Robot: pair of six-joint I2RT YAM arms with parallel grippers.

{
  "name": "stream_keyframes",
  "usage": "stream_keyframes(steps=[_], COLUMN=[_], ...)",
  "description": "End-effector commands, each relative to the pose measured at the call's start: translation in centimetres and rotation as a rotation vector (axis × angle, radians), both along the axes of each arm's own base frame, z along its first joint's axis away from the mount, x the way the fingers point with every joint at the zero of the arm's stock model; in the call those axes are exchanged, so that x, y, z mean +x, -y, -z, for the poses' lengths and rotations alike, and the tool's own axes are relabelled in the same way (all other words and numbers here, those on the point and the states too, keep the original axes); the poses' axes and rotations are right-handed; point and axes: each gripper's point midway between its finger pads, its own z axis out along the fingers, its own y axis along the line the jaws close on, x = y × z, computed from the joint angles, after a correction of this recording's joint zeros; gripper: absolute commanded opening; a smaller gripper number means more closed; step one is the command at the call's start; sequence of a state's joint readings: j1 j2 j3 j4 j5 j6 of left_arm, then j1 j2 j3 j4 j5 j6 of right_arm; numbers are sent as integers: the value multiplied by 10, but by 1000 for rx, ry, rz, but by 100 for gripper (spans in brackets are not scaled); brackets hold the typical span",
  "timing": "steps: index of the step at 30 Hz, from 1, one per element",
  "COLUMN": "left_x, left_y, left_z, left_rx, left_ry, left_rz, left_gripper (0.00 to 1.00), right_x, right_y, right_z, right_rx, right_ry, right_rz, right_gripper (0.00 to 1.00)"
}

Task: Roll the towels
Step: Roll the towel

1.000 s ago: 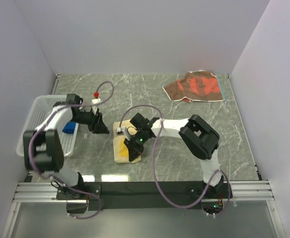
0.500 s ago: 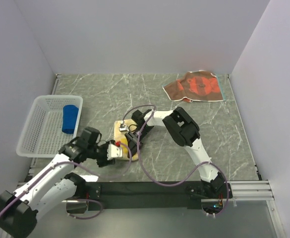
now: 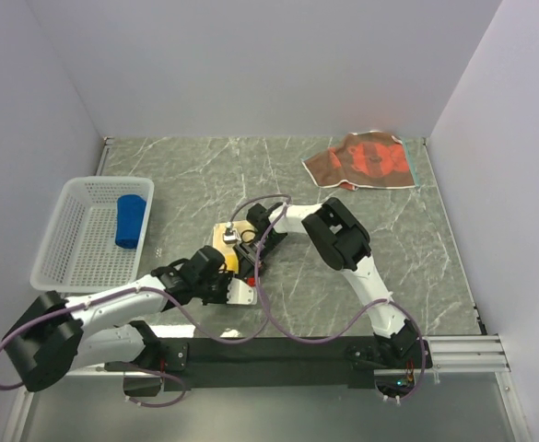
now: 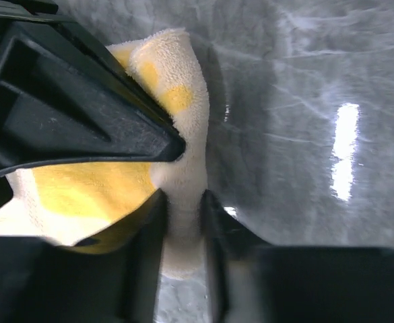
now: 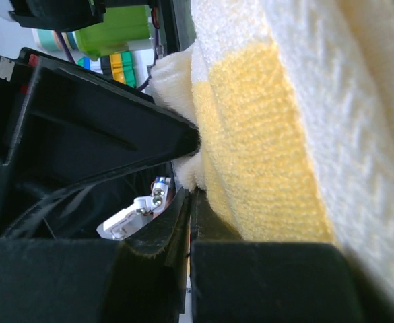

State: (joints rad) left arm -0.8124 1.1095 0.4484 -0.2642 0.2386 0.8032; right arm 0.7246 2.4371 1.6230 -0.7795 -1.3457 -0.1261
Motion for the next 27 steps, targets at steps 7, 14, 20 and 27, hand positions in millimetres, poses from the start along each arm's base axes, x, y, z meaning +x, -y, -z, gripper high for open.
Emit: stream_keyframes(steps=[7, 14, 20, 27], left_x=[-49, -65, -38, -3], left_y=[-11, -25, -17, -16], left_z=[20, 23, 16, 23], left_rx=[76, 148, 118, 94], left_ry=[-232, -496, -721, -957], left_rz=[100, 89, -17, -152], left_gripper=[1, 1, 1, 1], right_x=[45, 98, 140, 167], right_y=[19, 63, 118, 186], right_z=[9, -47, -87, -164], right_rx=[-101, -98, -211, -318], right_ry=[134, 373, 635, 957], right_rz=[106, 271, 416, 503], right_gripper=[13, 41, 41, 41])
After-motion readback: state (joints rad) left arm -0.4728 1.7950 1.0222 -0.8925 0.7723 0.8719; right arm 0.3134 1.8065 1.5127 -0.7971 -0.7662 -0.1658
